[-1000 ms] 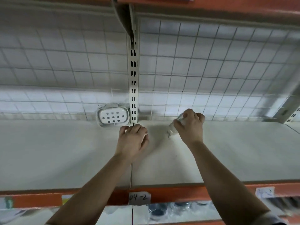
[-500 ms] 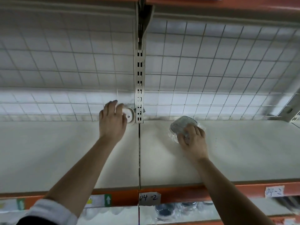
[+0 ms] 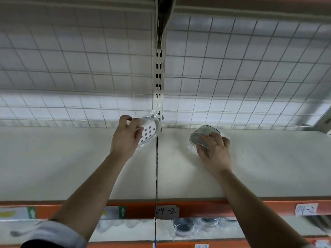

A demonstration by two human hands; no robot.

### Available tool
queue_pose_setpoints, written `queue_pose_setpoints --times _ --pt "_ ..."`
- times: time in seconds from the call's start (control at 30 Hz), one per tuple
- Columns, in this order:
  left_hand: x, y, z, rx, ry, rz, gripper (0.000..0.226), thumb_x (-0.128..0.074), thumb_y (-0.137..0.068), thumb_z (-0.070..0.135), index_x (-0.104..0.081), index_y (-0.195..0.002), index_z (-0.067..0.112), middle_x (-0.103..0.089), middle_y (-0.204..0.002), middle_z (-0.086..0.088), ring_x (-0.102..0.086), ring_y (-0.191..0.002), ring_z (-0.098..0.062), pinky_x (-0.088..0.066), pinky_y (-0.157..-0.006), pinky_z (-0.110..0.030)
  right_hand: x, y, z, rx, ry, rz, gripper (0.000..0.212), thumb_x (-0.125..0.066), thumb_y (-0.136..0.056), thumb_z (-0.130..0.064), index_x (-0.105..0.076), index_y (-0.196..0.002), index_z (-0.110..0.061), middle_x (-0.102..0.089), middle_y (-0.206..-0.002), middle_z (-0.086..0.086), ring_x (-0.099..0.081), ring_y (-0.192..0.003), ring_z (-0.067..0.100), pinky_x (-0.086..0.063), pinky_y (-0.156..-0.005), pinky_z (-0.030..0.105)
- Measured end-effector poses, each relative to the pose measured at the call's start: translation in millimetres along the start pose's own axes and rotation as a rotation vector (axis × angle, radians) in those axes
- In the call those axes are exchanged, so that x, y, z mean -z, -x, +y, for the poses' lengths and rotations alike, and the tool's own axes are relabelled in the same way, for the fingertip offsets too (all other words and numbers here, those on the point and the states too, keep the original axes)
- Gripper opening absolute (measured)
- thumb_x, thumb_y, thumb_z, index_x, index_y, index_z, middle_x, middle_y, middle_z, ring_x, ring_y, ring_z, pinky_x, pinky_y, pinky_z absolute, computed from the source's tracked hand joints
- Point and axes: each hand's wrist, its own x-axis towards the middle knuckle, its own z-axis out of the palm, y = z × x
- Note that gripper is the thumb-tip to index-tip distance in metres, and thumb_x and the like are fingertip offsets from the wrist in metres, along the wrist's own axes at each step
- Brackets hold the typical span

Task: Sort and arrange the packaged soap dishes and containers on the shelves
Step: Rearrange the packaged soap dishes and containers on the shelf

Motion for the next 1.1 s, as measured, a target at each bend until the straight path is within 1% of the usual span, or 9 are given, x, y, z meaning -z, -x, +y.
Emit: queue_pose_setpoints --times 0.13,0.23,0.3,0.4,0.57,0.7,0.8,0.9,1.1 --pt "-2 11 15 -0.235 -0.083 -0.038 0.046 -0.064 -0.090 0.024 -0.056 -0.135 0.024 -0.057 -0.111 -0.008 -0.055 -0.094 -0.027 -0.050 -0.086 -0.038 1 0 0 -0.010 -0.002 -0.007 0.041 -0.070 -0.085 -0.030 -0.065 -0.125 -0.022 -0.055 -0.130 0.010 -0.039 -0.117 0.040 -0.043 -0.095 0.042" --pt "-8 24 30 -0.367 -0.201 -0.150 0.054 -0.044 -0.092 0.053 -0.056 -0.135 0.024 -0.063 -0.115 -0.004 -0.056 -0.098 -0.027 -0.048 -0.083 -0.039 0 0 1 -0.011 -0.002 0.000 0.040 -0.070 -0.085 -0.031 -0.066 -0.124 -0.022 -0.055 -0.130 0.009 -0.040 -0.117 0.041 -0.043 -0.095 0.042" --pt "-16 36 37 -0.412 -0.201 -0.201 0.059 -0.038 -0.092 0.053 -0.053 -0.138 0.019 -0.067 -0.113 -0.003 -0.057 -0.099 -0.027 -0.048 -0.080 -0.038 0 0 2 -0.021 -0.005 0.005 0.040 -0.071 -0.084 -0.035 -0.067 -0.121 -0.020 -0.055 -0.130 0.008 -0.040 -0.118 0.041 -0.044 -0.093 0.042" --pt "-23 42 35 -0.374 -0.090 -0.138 0.058 -0.049 -0.090 0.042 -0.052 -0.137 0.009 -0.067 -0.111 -0.007 -0.058 -0.101 -0.028 -0.049 -0.084 -0.040 0 -1 1 -0.047 -0.028 0.019 0.041 -0.072 -0.080 -0.042 -0.066 -0.113 -0.019 -0.054 -0.127 0.006 -0.039 -0.118 0.039 -0.047 -0.088 0.043" --pt "-24 44 21 -0.151 0.016 -0.245 0.070 -0.051 -0.083 0.058 -0.052 -0.138 0.014 -0.044 -0.147 -0.010 -0.043 -0.133 -0.032 -0.039 -0.107 -0.049 -1 -2 -1 -0.140 0.036 -0.058 0.064 -0.074 -0.072 -0.057 -0.052 -0.111 -0.012 -0.044 -0.129 0.005 -0.036 -0.119 0.037 -0.046 -0.088 0.044" --pt "-27 44 27 -0.143 0.052 -0.317 0.068 -0.067 -0.080 0.052 -0.054 -0.134 0.015 -0.043 -0.146 -0.009 -0.048 -0.125 -0.033 -0.046 -0.101 -0.045 6 -1 -11 -0.236 0.096 -0.095 0.066 -0.069 -0.072 -0.058 -0.044 -0.115 -0.014 -0.043 -0.127 -0.001 -0.038 -0.116 0.037 -0.045 -0.078 0.039" --pt "-27 46 43 -0.236 -0.042 -0.341 0.068 -0.064 -0.078 0.060 -0.056 -0.128 0.014 -0.049 -0.140 -0.007 -0.053 -0.109 -0.031 -0.049 -0.092 -0.041 18 14 -11 -0.257 0.111 -0.113 0.060 -0.064 -0.074 -0.049 -0.041 -0.120 -0.018 -0.042 -0.128 -0.005 -0.042 -0.109 0.038 -0.040 -0.072 0.036" --pt "-27 56 69 -0.226 -0.040 -0.350 0.070 -0.062 -0.073 0.062 -0.055 -0.127 0.016 -0.050 -0.138 -0.004 -0.051 -0.109 -0.028 -0.046 -0.091 -0.037 46 35 -1 -0.235 0.027 -0.118 0.053 -0.068 -0.070 -0.042 -0.045 -0.112 -0.021 -0.045 -0.122 -0.004 -0.048 -0.103 0.037 -0.041 -0.074 0.036" --pt "-43 101 170 -0.278 0.069 -0.194 0.067 -0.055 -0.071 0.061 -0.064 -0.113 0.009 -0.060 -0.126 -0.010 -0.054 -0.105 -0.034 -0.044 -0.091 -0.040 138 99 55 -0.242 -0.233 0.170 0.046 -0.062 -0.063 -0.036 -0.057 -0.105 -0.019 -0.048 -0.109 -0.006 -0.057 -0.091 0.030 -0.048 -0.079 0.040"
